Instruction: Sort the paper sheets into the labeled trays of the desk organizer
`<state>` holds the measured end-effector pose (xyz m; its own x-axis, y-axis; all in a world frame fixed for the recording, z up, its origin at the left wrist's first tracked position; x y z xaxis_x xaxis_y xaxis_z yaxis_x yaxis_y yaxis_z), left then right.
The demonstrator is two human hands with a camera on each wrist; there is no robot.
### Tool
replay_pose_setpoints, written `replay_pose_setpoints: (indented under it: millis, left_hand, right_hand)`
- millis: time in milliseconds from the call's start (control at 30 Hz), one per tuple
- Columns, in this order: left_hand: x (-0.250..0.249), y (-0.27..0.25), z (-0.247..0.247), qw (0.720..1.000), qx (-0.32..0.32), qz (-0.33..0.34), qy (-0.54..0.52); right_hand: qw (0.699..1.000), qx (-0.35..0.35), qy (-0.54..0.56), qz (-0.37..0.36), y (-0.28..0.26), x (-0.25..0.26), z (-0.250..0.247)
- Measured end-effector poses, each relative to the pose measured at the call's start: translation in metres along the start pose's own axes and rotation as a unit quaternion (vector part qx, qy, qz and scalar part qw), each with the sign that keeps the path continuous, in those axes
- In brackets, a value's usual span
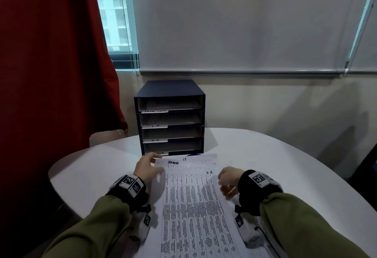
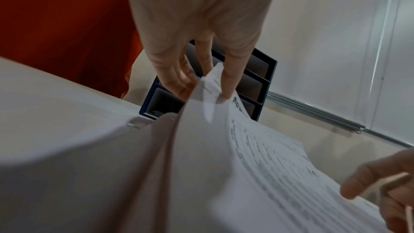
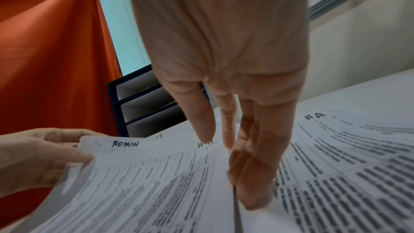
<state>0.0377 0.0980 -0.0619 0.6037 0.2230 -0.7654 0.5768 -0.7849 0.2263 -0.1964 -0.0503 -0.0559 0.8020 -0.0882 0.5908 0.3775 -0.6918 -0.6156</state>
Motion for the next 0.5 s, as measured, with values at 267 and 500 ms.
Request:
replay_pose_setpoints:
  millis: [267, 500]
  left_hand:
    - [0.011, -0.004, 0.007, 0.991, 0.099, -0.062, 0.071]
    - [0.011, -0.003, 0.011, 0.987, 0.085, -0.106, 0.084]
  right_hand:
    - [0.987, -0.044, 0.143, 0.056, 0.022, 0.000, -0.007]
    - [0.984, -0.044, 0.172, 0.002, 0.016, 0.008, -0.008]
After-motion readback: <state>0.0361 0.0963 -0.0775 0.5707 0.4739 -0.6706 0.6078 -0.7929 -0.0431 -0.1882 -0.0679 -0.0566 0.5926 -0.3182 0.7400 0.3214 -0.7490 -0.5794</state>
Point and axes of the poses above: each hand's wrist, its own y-axis towards the middle knuckle, its own z-axis out of the palm, x = y × z, the point moved 1 cm from there along y, towards the middle knuckle, and after that the axes turned 9 degrees about z, right-handed, at the moved point
